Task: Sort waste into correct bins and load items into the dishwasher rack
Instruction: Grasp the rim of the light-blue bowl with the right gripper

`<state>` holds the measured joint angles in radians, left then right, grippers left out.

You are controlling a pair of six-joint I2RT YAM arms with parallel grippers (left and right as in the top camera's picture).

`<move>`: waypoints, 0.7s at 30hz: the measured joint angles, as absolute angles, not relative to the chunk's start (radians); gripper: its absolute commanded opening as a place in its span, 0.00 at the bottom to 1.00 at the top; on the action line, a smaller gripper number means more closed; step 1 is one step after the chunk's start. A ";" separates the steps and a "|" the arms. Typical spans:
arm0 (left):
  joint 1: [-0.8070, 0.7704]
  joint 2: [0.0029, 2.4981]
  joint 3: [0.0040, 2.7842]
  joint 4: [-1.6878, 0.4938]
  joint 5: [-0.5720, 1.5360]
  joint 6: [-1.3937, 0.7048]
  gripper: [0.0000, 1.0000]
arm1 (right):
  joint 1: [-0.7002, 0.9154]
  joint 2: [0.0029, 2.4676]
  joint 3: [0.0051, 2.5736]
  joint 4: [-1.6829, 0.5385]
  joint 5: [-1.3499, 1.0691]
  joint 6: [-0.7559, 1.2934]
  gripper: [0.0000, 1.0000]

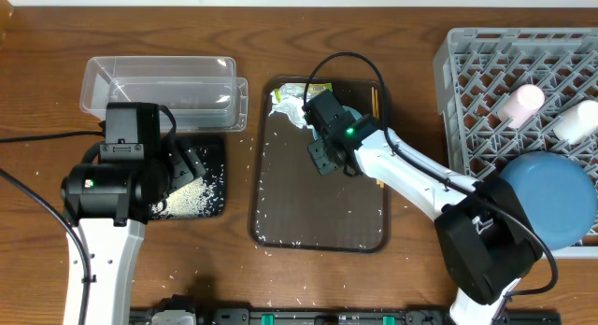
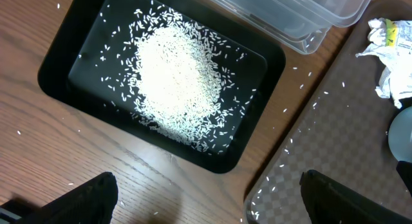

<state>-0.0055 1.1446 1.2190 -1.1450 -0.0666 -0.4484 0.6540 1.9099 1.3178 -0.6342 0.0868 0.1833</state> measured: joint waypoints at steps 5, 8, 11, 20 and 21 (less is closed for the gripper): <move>-0.006 1.145 1.219 -1.145 -0.067 -0.448 0.93 | 0.654 1.930 1.316 -0.661 0.088 0.181 0.36; -0.006 1.145 1.219 -1.145 -0.067 -0.448 0.93 | 0.654 1.936 1.313 -0.677 0.086 0.179 0.28; -0.006 1.145 1.219 -1.145 -0.067 -0.448 0.93 | 0.661 1.937 1.313 -0.695 0.087 0.179 0.17; -0.006 1.145 1.219 -1.145 -0.067 -0.448 0.93 | 0.669 1.937 1.328 -0.775 0.094 0.204 0.01; -0.006 1.145 1.219 -1.145 -0.067 -0.448 0.93 | 0.669 1.937 1.335 -0.786 0.093 0.205 0.01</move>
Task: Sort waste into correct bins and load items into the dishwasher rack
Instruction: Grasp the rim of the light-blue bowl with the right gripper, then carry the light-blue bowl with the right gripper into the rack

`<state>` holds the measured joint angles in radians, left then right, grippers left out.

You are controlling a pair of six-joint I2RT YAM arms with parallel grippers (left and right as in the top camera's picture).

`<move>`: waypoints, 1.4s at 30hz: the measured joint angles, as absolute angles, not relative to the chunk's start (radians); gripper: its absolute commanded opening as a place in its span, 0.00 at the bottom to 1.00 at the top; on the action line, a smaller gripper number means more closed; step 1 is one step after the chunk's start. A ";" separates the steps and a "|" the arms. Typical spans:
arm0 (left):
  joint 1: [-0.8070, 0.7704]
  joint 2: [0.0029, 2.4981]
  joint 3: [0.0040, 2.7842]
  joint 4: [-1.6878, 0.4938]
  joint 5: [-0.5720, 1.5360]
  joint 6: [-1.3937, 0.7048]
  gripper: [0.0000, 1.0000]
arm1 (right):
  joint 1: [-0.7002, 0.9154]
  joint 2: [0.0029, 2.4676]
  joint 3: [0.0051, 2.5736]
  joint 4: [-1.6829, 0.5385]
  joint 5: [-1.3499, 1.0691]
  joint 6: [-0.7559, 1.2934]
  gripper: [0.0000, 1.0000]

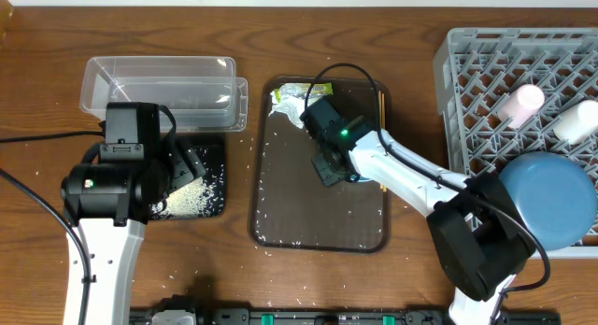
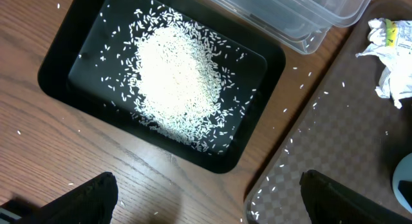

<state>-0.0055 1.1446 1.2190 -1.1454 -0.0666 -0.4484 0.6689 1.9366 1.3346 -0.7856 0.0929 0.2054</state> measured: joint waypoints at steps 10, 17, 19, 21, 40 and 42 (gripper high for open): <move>-0.006 1.145 1.219 -1.145 -0.066 -0.448 0.93 | 0.632 1.932 1.614 -0.987 -0.014 0.217 0.01; -0.006 1.145 1.219 -1.145 -0.066 -0.448 0.93 | 0.509 1.873 1.824 -1.129 -0.054 0.214 0.01; -0.006 1.145 1.219 -1.145 -0.066 -0.448 0.93 | 0.450 1.847 1.869 -1.150 -0.059 0.204 0.01; -0.006 1.145 1.219 -1.145 -0.066 -0.448 0.93 | 0.382 1.819 1.901 -1.164 -0.068 0.197 0.01; -0.006 1.145 1.219 -1.145 -0.066 -0.448 0.93 | -0.700 1.707 1.939 -1.169 -0.694 0.096 0.01; -0.006 1.145 1.219 -1.145 -0.066 -0.448 0.93 | -0.779 1.707 1.939 -1.163 -0.743 0.085 0.01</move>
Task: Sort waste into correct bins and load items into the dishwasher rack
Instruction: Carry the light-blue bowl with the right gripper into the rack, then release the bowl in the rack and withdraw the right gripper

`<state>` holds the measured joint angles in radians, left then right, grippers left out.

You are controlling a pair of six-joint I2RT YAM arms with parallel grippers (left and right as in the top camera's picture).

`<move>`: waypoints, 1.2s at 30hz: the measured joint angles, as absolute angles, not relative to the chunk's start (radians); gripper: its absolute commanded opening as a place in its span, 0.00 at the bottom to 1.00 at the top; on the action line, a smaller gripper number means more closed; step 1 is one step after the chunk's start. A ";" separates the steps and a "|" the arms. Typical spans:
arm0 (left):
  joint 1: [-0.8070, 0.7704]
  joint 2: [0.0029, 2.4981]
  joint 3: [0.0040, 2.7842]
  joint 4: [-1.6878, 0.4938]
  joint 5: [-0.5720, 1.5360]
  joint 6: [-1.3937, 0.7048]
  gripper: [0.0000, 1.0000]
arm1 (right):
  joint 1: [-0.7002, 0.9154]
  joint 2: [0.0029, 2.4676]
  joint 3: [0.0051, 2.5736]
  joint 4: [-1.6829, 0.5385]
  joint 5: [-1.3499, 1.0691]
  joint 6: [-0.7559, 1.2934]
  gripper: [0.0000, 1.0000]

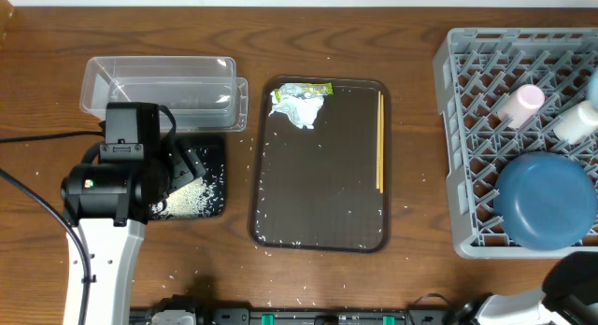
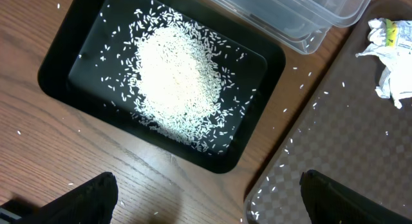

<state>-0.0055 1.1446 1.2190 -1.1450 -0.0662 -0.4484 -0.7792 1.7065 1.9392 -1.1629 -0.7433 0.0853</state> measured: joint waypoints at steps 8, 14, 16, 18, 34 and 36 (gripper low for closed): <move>-0.006 1.145 1.219 -1.145 -0.067 -0.448 0.93 | -0.995 1.760 1.938 -1.086 -0.967 0.064 0.01; -0.006 1.145 1.219 -1.145 -0.066 -0.448 0.93 | -1.020 1.928 1.936 -0.960 -1.202 0.049 0.01; -0.006 1.145 1.219 -1.145 -0.067 -0.448 0.93 | -1.021 1.988 1.936 -0.889 -1.283 0.050 0.01; -0.006 1.145 1.219 -1.145 -0.067 -0.448 0.93 | -1.021 2.044 1.935 -0.807 -1.356 0.066 0.01; -0.006 1.145 1.219 -1.145 -0.067 -0.448 0.93 | -1.035 2.286 1.934 -0.724 -1.414 0.154 0.01; -0.006 1.145 1.219 -1.145 -0.067 -0.448 0.93 | -1.048 2.296 1.934 -0.752 -1.405 0.152 0.01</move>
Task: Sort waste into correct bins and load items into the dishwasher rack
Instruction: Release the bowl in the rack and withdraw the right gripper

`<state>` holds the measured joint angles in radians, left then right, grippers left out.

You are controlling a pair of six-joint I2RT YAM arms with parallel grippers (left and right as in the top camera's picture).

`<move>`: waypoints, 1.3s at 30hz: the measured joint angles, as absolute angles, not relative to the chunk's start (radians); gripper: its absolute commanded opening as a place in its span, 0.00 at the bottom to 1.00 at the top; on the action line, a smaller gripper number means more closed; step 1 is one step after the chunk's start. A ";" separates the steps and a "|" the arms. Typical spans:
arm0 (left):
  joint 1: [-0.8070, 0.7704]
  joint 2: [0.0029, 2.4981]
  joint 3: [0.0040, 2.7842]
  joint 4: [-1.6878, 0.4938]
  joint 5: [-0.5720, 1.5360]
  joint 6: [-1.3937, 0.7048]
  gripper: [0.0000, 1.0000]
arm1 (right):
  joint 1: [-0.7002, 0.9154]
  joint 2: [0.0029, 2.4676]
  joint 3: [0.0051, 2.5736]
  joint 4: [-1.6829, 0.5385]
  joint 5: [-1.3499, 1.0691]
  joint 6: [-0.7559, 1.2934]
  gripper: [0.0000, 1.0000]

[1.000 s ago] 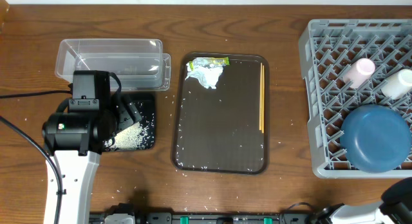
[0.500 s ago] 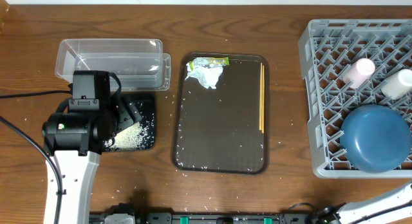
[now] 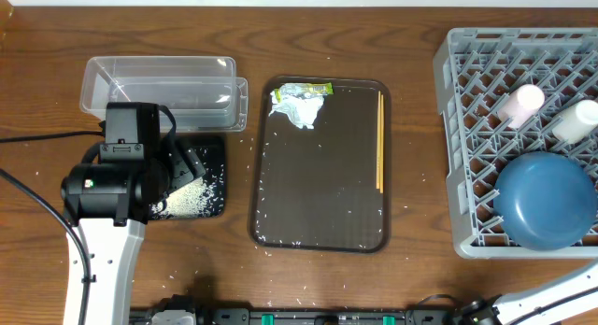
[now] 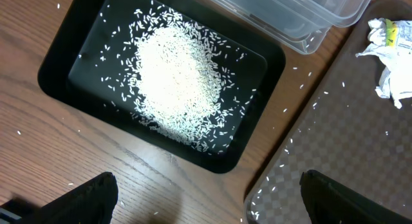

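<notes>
A brown tray [image 3: 318, 176] in the middle of the table holds a crumpled wrapper [image 3: 299, 103] at its far end and a pair of chopsticks [image 3: 379, 143] along its right side. The wrapper [image 4: 389, 56] also shows in the left wrist view. A black tray [image 4: 71, 56] holds a heap of rice [image 4: 174, 82]. My left gripper [image 4: 206, 195] hangs open above the wood just in front of that tray, nothing between its fingers. The grey dish rack [image 3: 467, 91] on the right holds a blue bowl [image 3: 545, 199], a pink cup [image 3: 520, 103] and a white cup [image 3: 575, 120]. My right gripper is out of view.
A clear plastic container [image 3: 163, 82] stands behind the black tray. Loose rice grains lie scattered on the wood and on the brown tray. A white link of the right arm [image 3: 551, 297] crosses the bottom right corner.
At the bottom right edge the right arm's dark part has given way to a white link. A bluish patch at the rack's far right edge is gone. The left arm and all objects are unmoved.
My right gripper hung over the far part of the brown tray near the wrapper, then slightly nearer the tray's middle. By 1.2 s ago the arm had left the tray and stood at the bottom right corner. The left gripper stayed open by the rice tray throughout.
</notes>
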<state>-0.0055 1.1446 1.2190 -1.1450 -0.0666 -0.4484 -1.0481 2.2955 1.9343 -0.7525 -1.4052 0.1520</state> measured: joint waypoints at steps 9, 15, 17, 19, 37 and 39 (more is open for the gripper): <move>-0.006 1.145 1.219 -1.145 -0.067 -0.448 0.93 | -1.113 2.295 1.941 -0.933 -1.315 0.113 0.04; -0.006 1.145 1.219 -1.145 -0.067 -0.448 0.93 | -1.187 2.296 1.936 -1.011 -1.175 0.123 0.21; -0.006 1.145 1.219 -1.145 -0.067 -0.448 0.93 | -1.216 2.296 1.936 -1.038 -1.149 0.133 0.24; -0.006 1.145 1.219 -1.145 -0.067 -0.448 0.93 | -1.243 2.296 1.936 -1.066 -1.132 0.142 0.25; -0.006 1.145 1.219 -1.145 -0.067 -0.448 0.93 | -1.209 1.976 1.935 -1.172 -0.994 0.186 0.10; -0.006 1.145 1.219 -1.145 -0.067 -0.448 0.93 | -1.134 1.945 1.935 -1.151 -0.888 0.207 0.03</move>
